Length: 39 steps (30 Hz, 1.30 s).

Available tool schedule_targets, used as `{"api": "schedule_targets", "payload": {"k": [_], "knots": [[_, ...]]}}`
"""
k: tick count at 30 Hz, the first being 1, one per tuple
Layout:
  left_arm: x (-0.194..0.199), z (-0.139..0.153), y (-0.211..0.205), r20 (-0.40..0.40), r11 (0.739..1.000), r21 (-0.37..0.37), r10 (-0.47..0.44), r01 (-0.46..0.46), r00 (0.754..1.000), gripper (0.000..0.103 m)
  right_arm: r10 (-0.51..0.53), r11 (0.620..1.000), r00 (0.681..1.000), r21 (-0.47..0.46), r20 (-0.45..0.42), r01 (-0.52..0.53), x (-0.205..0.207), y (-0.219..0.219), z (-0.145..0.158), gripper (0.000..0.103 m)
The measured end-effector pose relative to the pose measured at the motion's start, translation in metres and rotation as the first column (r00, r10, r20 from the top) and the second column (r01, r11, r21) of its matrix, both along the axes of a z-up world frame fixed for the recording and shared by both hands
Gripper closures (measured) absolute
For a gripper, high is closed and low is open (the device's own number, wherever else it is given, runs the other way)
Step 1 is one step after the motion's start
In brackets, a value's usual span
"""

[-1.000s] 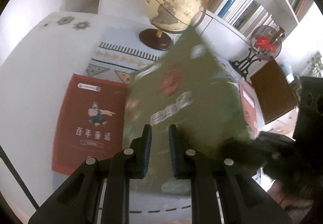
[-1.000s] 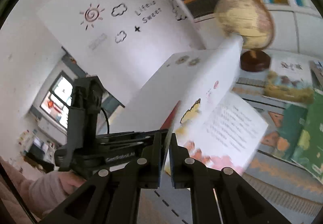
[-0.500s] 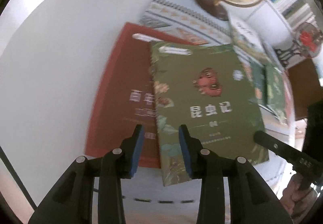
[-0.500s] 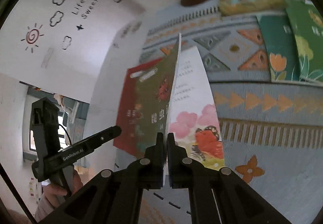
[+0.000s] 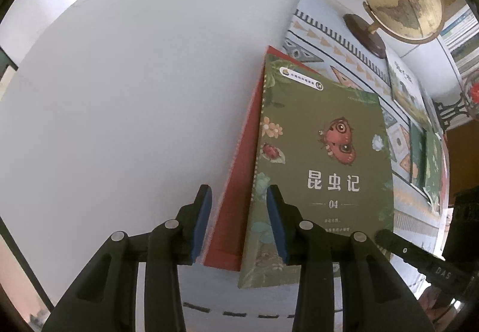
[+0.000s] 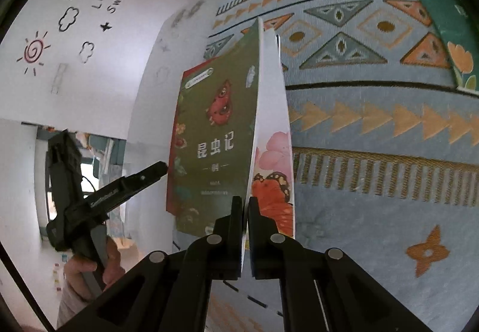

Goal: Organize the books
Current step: 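Lower the olive-green book onto the red book and open both grippers, then move both grippers to the bright green owl-cover insect book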

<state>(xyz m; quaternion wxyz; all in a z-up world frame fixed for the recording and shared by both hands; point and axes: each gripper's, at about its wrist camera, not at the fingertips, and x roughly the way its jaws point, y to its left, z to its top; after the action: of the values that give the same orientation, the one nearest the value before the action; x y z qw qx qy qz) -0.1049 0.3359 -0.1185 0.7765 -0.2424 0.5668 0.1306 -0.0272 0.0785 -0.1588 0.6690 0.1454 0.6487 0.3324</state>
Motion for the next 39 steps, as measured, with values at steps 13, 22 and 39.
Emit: {"api": "schedule_targets", "payload": {"k": [13, 22, 39], "knots": [[0.026, -0.012, -0.005, -0.018, 0.996, -0.026, -0.085, 0.085, 0.996, 0.063, -0.140, 0.990, 0.989, -0.023, -0.056, 0.139, -0.020, 0.016, -0.017, 0.098], [0.039, -0.010, -0.014, -0.025, 0.993, 0.009, -0.118, 0.118, 0.993, 0.053, -0.172, 0.985, 0.983, -0.021, -0.061, 0.171, -0.021, 0.015, -0.021, 0.097], [0.042, 0.048, -0.012, 0.049, 0.993, 0.112, -0.052, 0.046, 0.997, 0.050, -0.144, 0.989, 0.989, 0.030, 0.017, 0.143, 0.014, -0.032, 0.017, 0.095]]}}
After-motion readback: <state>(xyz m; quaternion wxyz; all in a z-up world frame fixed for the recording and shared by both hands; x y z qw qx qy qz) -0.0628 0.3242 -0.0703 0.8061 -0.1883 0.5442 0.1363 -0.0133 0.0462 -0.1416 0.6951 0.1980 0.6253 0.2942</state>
